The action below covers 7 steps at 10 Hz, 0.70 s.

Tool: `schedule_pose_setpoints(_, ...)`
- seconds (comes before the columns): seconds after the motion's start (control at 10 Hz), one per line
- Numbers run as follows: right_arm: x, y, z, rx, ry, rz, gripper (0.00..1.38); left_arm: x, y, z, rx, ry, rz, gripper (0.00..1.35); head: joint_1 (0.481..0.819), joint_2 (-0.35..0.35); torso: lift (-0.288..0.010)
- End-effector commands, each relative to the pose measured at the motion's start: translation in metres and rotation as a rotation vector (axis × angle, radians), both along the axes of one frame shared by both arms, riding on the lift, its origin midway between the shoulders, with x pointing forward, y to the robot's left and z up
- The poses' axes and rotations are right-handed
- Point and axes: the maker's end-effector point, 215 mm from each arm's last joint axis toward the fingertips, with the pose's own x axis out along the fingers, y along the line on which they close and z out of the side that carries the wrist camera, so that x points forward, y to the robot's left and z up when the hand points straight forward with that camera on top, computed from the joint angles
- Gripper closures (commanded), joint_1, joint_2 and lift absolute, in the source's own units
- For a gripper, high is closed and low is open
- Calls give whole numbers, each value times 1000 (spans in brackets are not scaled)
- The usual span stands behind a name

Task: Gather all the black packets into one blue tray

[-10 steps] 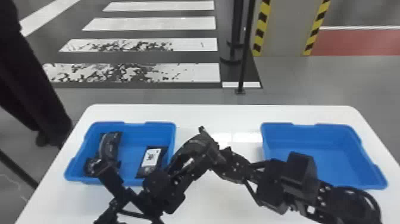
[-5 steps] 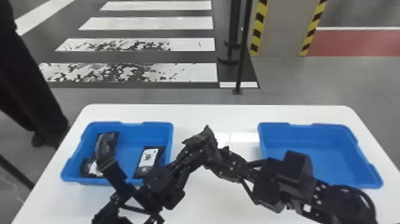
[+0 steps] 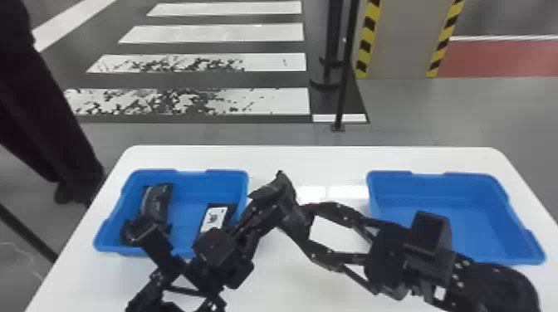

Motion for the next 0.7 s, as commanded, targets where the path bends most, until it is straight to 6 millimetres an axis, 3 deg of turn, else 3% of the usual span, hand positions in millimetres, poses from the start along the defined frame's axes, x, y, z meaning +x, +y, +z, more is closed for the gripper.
schedule_pose_setpoints(0.0, 9, -26, -3, -4, 2, -53, 130, 1, 12, -1, 7, -6, 26, 1219, 695, 54, -110)
schedule_pose_setpoints(0.2, 25, -89, -19, -33, 26, -179, 171, 6, 46, -3, 51, -27, 85, 1219, 695, 35, -110)
schedule_pose_setpoints(0.3, 29, -120, -23, -31, 35, -240, 171, 10, 76, -5, 111, -45, 128, 1219, 695, 11, -110)
schedule_pose_setpoints(0.5, 28, -165, -29, -16, 52, -328, 171, 22, 156, -3, 268, -85, 248, 1219, 695, -5, -110)
schedule_pose_setpoints(0.6, 25, -169, -32, -13, 61, -336, 171, 27, 202, 3, 360, -102, 320, 1219, 695, 17, -110)
